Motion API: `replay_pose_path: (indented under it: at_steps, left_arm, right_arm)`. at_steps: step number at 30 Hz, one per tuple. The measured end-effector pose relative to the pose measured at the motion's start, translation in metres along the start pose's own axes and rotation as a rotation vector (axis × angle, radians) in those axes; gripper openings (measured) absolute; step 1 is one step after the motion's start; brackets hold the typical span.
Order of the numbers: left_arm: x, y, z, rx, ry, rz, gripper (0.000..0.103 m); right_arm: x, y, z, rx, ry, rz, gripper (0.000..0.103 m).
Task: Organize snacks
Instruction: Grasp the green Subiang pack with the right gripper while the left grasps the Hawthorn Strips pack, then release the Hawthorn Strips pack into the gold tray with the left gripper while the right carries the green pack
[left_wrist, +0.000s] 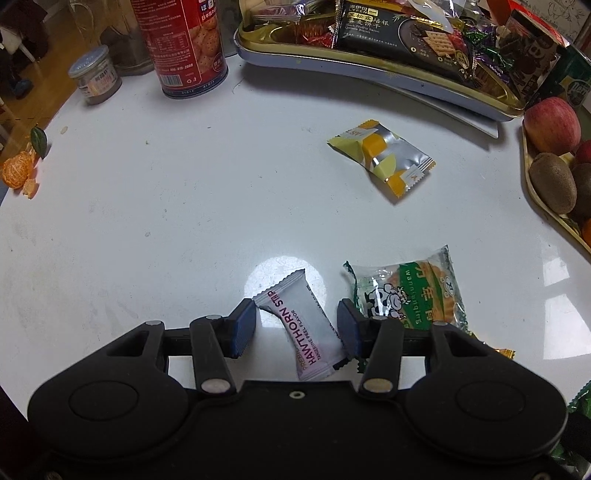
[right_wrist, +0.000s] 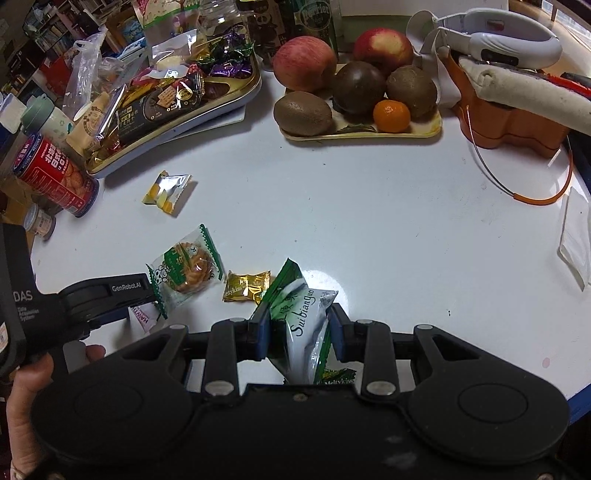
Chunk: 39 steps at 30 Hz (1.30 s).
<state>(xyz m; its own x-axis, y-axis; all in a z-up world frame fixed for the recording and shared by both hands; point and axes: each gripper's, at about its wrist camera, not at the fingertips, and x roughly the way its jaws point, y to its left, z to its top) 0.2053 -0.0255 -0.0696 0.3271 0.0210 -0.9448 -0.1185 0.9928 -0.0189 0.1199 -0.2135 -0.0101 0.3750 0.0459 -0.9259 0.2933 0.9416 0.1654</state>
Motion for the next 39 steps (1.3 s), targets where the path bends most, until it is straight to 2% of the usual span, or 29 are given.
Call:
replay_pose_path:
  at_steps: [2,4,6,10,17,25,34,39]
  left_arm:
    - [0.0,0.0,0.0,0.0,-0.007,0.0,0.054]
    - [-0.001,-0.001,-0.001,0.001,-0.025,0.008,0.046]
    - [-0.002,-0.001,-0.002,0.009,-0.027,-0.005,0.028]
    - [-0.006,0.001,-0.001,-0.01,-0.016,-0.059,0.028]
    - [-0.033,-0.001,-0.002,0.036,-0.103,-0.037,0.028]
    - [-0.059,-0.006,-0.012,0.107,-0.126,-0.119,0.028]
    - [-0.094,0.001,-0.051,0.23,-0.147,-0.193,0.028]
    - [-0.111,0.015,-0.088,0.299,-0.204,-0.179,0.029]
  right_arm:
    - [-0.001,-0.002,0.001,0.008,-0.001,0.006,0.034]
    - [-0.002,-0.003,0.001,0.02,0.0,0.014,0.034]
    - [-0.003,-0.004,0.001,0.025,-0.001,0.022,0.034]
    - [-0.005,-0.004,0.002,0.034,-0.008,0.034,0.034]
    - [-0.01,-0.004,0.004,0.035,-0.024,0.041,0.034]
    - [-0.006,-0.007,0.004,0.043,-0.027,0.009,0.034]
    - [-0.007,-0.015,0.001,0.059,-0.055,-0.041,0.034]
    - [-0.019,-0.02,-0.012,0.041,-0.096,-0.039,0.034]
